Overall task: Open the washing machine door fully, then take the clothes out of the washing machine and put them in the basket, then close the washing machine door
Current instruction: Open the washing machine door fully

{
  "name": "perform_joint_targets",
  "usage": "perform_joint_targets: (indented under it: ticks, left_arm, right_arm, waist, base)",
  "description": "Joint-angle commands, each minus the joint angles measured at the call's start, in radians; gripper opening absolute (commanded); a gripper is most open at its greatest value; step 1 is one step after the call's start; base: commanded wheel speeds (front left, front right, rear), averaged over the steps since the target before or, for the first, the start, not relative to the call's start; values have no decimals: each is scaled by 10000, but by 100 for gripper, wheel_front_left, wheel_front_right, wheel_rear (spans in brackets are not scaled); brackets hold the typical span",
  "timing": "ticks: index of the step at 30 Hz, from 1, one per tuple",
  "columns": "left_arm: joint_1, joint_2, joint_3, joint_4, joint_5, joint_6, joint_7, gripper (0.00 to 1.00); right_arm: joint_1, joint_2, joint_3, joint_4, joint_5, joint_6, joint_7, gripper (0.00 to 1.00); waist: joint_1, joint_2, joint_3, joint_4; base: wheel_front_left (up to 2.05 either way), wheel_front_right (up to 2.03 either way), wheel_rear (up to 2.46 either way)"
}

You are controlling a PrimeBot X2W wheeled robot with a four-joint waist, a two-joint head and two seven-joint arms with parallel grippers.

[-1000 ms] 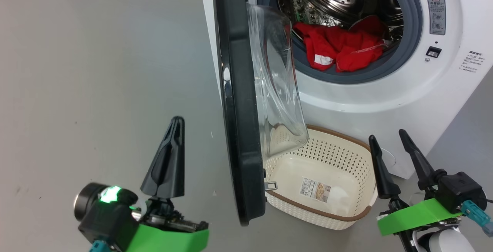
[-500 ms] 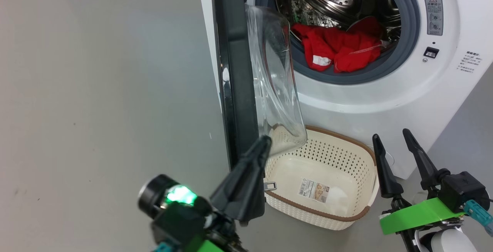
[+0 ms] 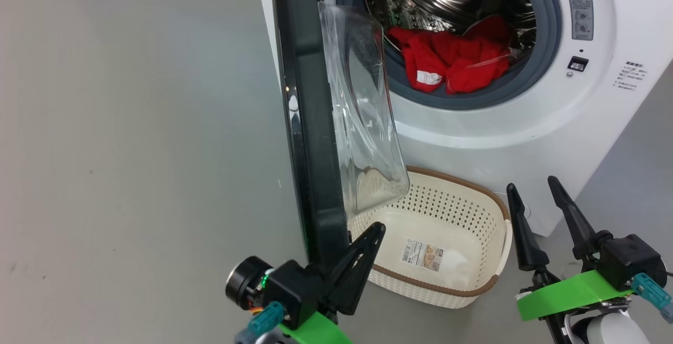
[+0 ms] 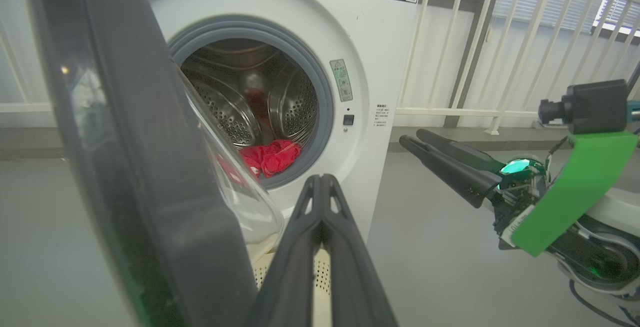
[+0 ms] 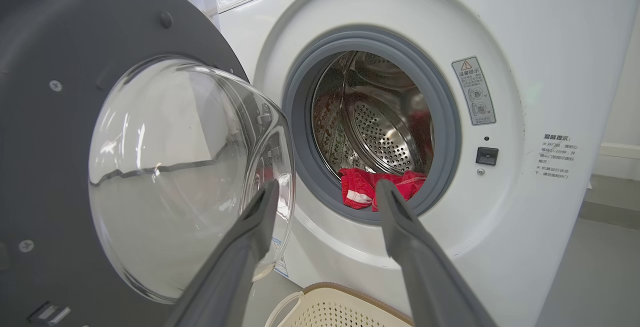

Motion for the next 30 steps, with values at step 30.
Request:
perform_joint_targets:
  ticks: [30]
  left_arm:
    - [-364, 654, 1635, 658, -482, 1431, -475, 0]
  right_arm:
    - [-224, -9, 568, -29, 237, 63, -63, 100]
  waist:
    - [0, 0, 204, 187]
  base:
    - [0, 0, 0]
